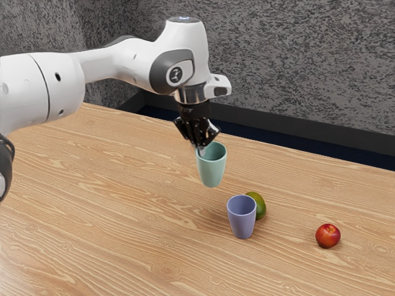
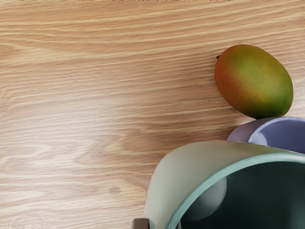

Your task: Place the left cup onto the right cup

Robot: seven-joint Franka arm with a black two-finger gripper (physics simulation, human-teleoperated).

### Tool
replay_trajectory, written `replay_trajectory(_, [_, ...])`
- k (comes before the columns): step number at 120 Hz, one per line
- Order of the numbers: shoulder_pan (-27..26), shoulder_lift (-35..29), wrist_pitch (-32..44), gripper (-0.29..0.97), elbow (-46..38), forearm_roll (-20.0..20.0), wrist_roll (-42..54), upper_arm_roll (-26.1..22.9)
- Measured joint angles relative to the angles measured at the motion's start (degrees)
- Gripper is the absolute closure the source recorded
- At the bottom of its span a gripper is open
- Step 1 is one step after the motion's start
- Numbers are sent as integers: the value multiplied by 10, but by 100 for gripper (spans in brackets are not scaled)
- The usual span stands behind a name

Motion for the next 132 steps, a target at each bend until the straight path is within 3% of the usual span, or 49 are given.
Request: replay_trajectory(132, [-30, 72, 4, 79, 64, -1, -2, -33])
